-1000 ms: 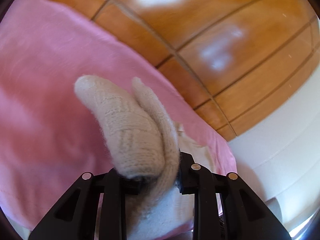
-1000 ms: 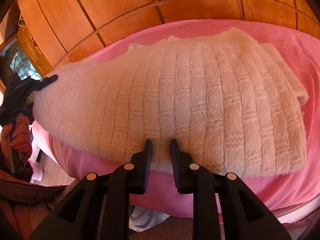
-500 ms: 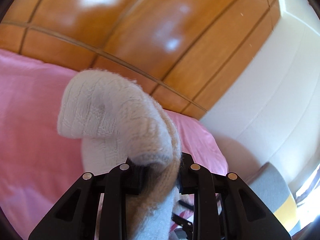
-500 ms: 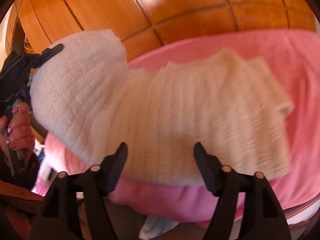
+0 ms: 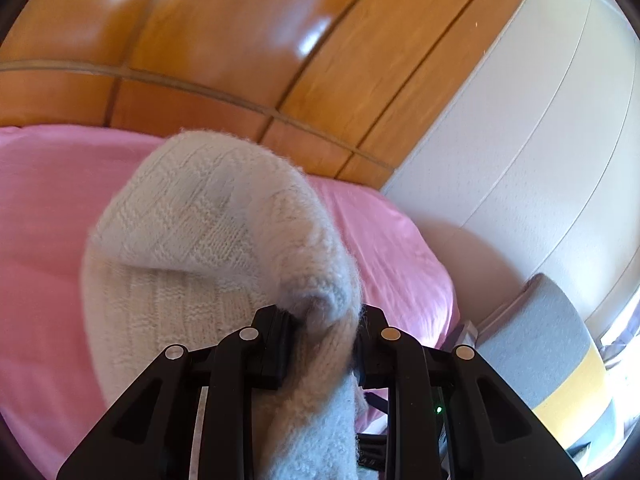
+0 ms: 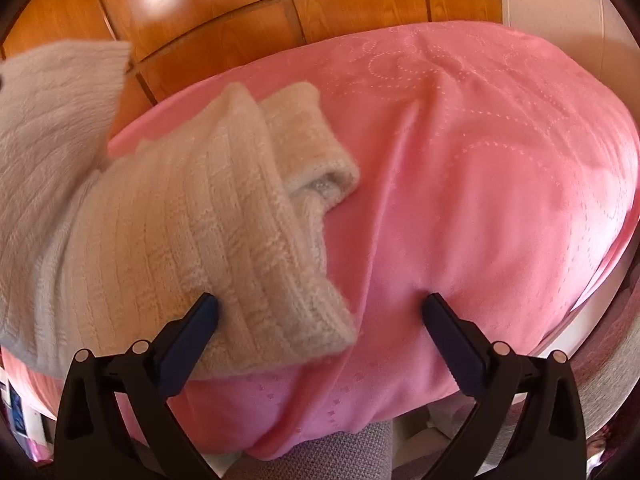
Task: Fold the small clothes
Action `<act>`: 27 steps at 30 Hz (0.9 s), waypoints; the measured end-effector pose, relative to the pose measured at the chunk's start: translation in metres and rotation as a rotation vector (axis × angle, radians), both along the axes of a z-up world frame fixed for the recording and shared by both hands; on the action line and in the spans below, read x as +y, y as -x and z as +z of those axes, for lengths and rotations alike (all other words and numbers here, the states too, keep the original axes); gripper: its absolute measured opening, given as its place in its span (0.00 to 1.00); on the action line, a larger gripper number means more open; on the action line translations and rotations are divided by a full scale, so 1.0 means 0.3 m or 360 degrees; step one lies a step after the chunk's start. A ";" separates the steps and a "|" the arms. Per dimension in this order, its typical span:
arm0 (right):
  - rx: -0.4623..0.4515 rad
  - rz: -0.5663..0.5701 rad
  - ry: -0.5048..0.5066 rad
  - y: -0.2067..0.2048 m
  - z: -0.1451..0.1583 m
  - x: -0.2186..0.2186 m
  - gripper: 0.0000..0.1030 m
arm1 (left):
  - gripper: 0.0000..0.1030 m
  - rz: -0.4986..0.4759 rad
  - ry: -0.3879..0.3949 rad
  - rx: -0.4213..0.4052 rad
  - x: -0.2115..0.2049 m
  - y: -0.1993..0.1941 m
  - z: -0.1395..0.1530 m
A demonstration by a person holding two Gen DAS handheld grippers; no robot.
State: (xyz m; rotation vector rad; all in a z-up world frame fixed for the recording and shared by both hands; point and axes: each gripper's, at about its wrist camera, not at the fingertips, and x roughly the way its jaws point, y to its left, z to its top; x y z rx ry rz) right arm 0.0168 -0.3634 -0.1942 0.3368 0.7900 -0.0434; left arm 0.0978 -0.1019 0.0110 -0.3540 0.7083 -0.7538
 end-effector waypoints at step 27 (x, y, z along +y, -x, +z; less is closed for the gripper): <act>-0.0052 0.0096 -0.0021 0.044 -0.016 0.031 0.98 | 0.72 -0.0055 -0.0027 -0.0163 -0.129 0.135 -0.066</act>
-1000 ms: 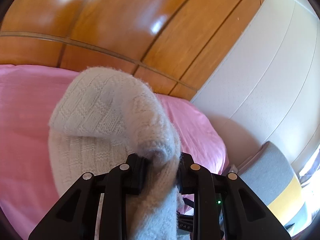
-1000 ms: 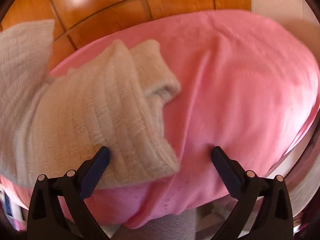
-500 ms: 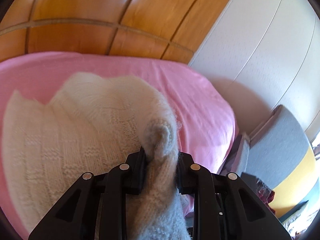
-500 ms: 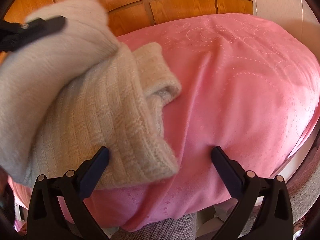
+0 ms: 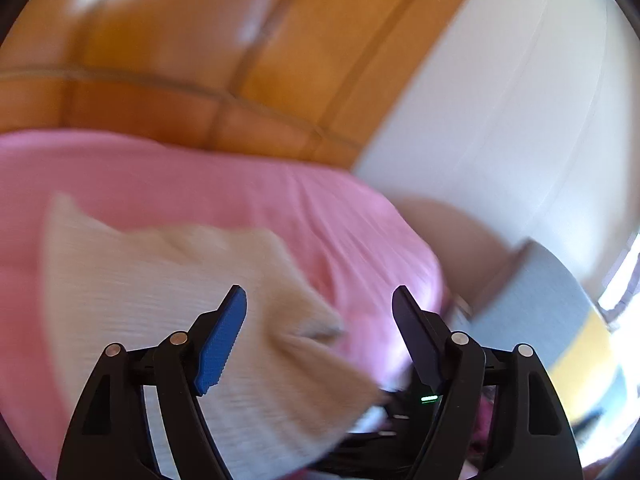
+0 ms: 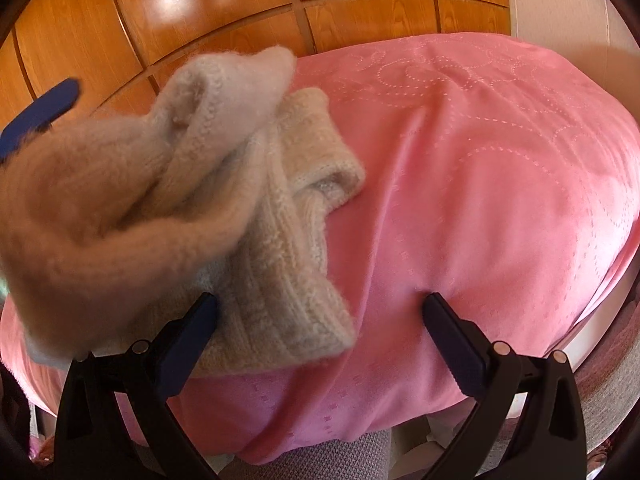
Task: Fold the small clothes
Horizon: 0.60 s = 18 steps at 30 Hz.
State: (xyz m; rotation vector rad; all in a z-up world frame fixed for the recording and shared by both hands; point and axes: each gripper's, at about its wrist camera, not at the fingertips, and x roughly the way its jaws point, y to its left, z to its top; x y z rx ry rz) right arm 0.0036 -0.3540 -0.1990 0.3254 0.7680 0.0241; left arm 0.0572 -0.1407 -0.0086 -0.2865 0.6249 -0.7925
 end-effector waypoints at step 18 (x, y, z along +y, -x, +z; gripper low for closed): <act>-0.0081 0.0320 -0.0930 0.019 0.180 -0.113 0.81 | 0.72 0.0538 -0.0474 -0.0049 0.247 -0.036 -0.213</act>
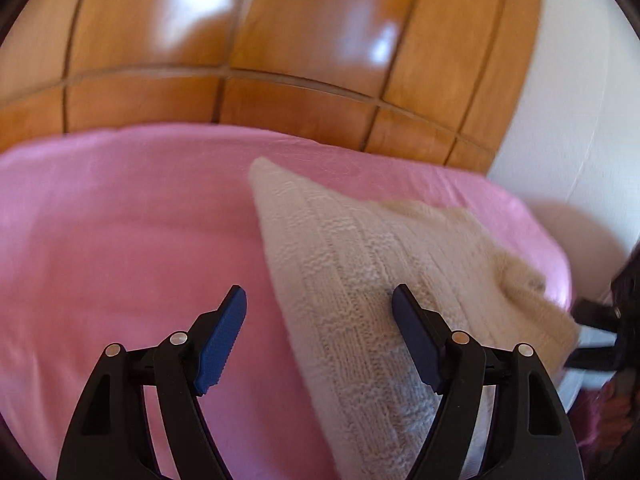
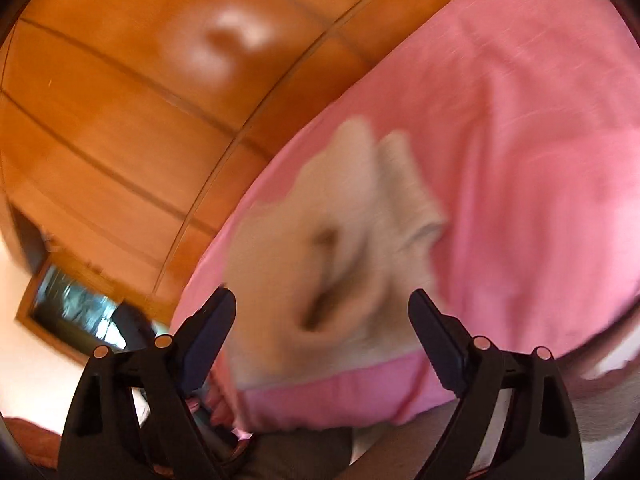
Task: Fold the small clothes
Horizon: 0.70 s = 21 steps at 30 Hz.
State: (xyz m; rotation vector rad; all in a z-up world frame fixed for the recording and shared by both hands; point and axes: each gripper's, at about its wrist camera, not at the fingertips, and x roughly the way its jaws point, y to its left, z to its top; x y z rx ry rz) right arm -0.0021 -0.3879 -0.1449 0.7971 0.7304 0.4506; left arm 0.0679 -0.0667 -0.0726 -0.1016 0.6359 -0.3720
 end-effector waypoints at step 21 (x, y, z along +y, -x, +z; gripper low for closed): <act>-0.0005 -0.0379 0.0430 -0.008 -0.014 -0.074 0.73 | 0.78 -0.0054 -0.0230 -0.0160 -0.084 0.096 0.056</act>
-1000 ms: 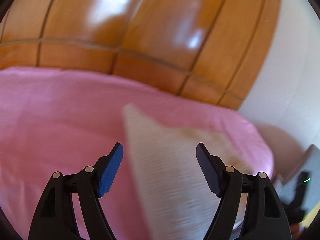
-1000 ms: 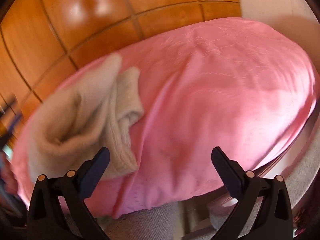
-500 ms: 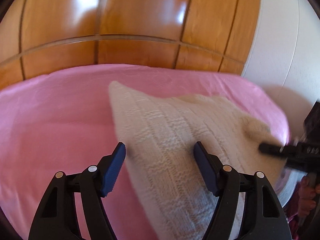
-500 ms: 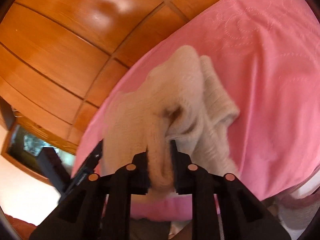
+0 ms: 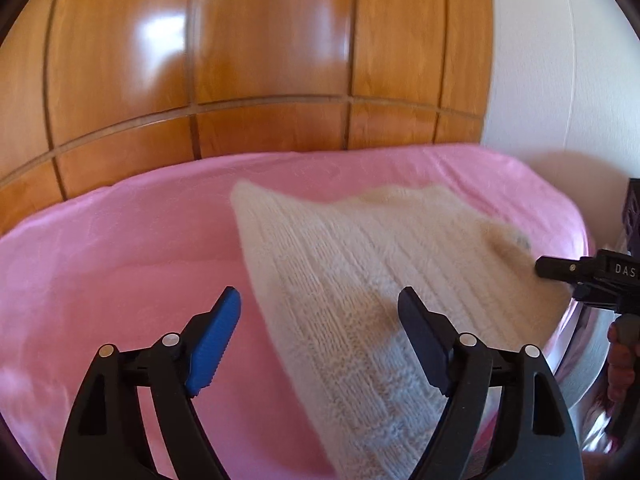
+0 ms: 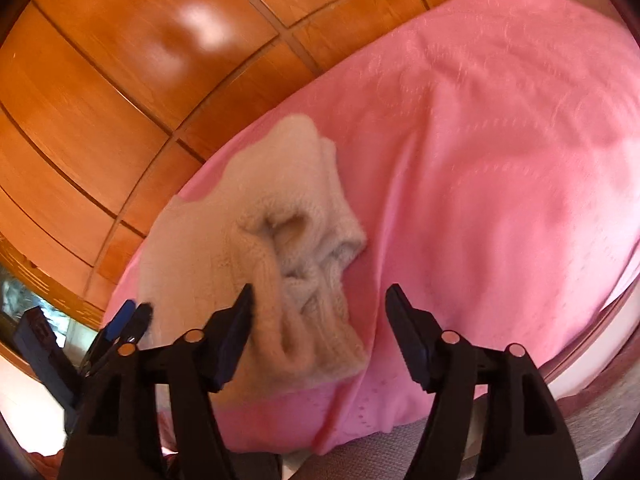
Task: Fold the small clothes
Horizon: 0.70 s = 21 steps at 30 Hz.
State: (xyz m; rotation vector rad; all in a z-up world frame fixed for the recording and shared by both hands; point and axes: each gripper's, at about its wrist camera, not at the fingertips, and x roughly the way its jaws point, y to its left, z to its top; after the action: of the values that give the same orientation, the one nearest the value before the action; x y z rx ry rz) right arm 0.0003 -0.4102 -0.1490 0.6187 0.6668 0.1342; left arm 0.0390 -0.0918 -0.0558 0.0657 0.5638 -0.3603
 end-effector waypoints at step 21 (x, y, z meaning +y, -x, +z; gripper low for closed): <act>0.0088 -0.0126 0.0591 -0.209 -0.089 0.104 0.98 | 0.78 -0.0115 -0.0281 -0.0011 -0.119 -0.136 -0.107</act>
State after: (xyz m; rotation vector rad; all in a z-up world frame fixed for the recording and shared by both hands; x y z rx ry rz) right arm 0.0629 -0.3791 -0.1757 0.2913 0.6983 -0.0805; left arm 0.0799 -0.1276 -0.0878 0.2575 0.5868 -0.3796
